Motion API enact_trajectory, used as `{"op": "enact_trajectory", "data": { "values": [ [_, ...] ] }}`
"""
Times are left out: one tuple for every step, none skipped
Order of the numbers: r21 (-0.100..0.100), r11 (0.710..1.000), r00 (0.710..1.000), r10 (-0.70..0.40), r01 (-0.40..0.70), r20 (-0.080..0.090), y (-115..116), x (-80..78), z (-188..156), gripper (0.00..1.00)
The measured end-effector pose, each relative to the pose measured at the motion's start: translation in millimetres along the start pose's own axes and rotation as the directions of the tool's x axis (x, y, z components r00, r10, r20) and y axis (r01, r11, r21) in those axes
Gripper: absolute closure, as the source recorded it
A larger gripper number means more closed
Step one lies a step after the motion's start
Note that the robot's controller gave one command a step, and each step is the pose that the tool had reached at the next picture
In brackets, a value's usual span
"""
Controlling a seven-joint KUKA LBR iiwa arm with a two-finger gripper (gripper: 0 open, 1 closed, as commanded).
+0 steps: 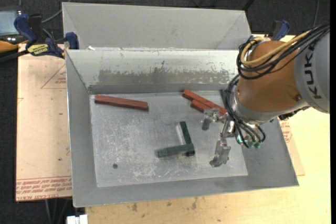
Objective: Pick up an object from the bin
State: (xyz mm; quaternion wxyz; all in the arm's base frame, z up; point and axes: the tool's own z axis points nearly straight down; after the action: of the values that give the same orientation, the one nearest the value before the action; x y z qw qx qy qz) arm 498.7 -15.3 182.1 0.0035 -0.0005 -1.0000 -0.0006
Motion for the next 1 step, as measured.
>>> {"op": "enact_trajectory", "data": {
  "values": [
    [0.001,0.995,0.995,-0.095,0.095,0.003,-17.5,-34.5,116.0,0.00]
  ]
}}
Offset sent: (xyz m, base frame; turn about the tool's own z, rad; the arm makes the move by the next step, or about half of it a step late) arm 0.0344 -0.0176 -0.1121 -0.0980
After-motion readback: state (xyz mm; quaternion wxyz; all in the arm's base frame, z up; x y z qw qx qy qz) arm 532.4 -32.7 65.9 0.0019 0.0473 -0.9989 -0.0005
